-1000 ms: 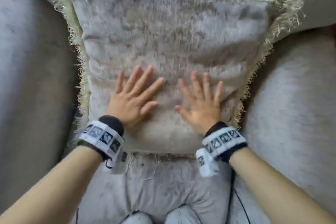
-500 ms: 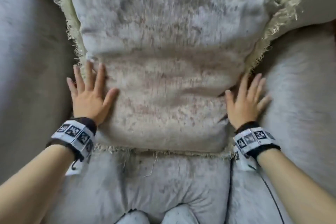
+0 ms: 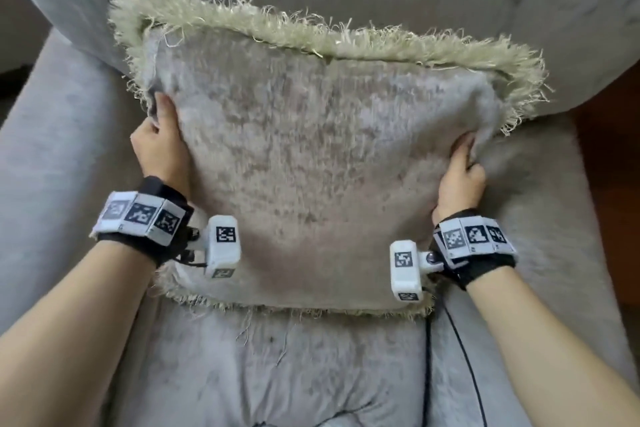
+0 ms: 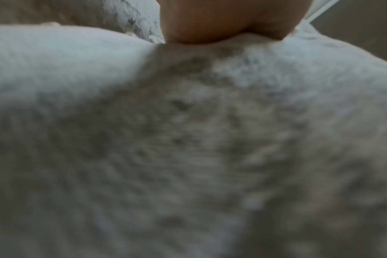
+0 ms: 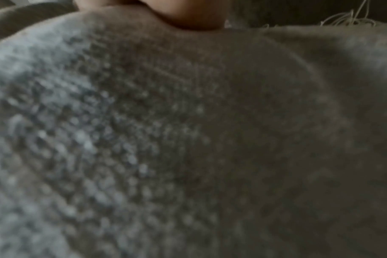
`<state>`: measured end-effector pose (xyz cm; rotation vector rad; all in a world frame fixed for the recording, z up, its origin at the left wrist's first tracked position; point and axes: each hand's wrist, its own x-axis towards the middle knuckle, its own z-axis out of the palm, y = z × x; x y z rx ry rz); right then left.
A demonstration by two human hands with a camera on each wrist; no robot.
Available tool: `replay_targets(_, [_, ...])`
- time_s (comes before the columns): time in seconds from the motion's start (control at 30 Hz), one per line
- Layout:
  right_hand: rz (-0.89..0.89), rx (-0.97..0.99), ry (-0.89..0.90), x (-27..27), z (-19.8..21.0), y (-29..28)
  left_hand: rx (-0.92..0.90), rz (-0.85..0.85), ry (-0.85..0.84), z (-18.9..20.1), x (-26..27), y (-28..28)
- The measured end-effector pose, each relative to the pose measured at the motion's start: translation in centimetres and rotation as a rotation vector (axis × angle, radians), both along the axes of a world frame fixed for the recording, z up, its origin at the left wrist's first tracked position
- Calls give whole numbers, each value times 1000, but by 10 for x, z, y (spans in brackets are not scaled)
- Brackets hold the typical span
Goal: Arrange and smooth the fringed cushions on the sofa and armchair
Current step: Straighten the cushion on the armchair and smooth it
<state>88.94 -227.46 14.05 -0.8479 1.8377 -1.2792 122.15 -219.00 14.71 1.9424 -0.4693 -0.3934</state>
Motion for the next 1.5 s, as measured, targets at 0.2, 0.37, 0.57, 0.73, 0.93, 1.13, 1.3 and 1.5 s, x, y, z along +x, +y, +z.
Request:
replay_targets(0.2, [81,96,123,13,-5,-26,155,-28,2,-6,2,-20])
replay_targets(0.37, [42,90,200,-16,0,5,140,31,9,-1,2,10])
replay_targets(0.57, [136,95,185,-20,85,37,-26,-161,-36,67,-29,31])
replay_targets(0.73, [275,-62,204,-16,178,83,-109,-299,-69,160,-67,56])
replay_targets(0.93, [263,-142,234,-39,294,125,-258,-408,-76,279,-101,84])
replay_targets(1.13, [147,-238,195,-69,380,157,-349,-479,-51,376,-128,98])
replay_targets(1.3, [73,-287,187,-100,422,184,-438,-611,-20,423,-169,100])
replay_targets(1.5, [-101,-311,210,-184,446,243,-457,-853,36,451,-278,103])
